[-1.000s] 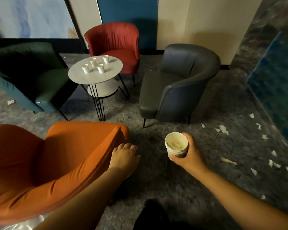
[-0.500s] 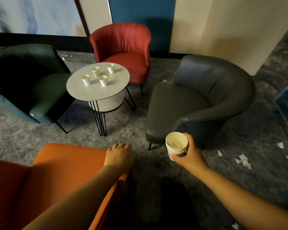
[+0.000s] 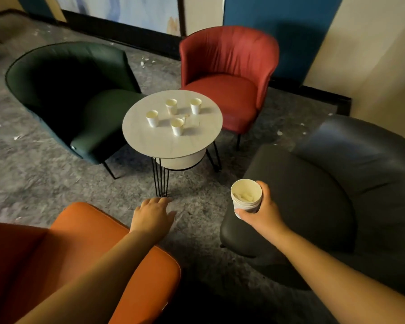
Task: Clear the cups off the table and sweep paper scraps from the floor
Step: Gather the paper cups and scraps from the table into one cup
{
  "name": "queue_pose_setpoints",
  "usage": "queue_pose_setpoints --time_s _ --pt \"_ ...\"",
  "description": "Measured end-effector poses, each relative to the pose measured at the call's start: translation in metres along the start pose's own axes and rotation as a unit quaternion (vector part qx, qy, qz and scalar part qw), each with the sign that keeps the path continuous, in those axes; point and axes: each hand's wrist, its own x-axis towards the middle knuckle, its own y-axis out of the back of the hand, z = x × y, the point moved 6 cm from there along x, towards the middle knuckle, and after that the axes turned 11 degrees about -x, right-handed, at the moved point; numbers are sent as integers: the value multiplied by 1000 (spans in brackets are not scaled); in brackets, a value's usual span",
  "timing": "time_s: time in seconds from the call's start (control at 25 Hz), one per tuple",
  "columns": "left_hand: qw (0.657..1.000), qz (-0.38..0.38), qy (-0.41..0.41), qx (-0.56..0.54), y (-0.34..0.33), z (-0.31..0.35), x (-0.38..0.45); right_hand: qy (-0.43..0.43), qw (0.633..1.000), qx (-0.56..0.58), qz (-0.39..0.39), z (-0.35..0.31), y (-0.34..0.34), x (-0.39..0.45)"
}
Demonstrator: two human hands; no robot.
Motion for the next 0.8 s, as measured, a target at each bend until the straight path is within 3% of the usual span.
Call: queue_pose_setpoints --time_s 0.4,0.8 --pt "999 3 35 -2 53 -50 177 39 999 0 -35 -75 -62 186" --pt "997 17 65 -38 74 -88 331 11 999 -21 -22 -97 -103 350"
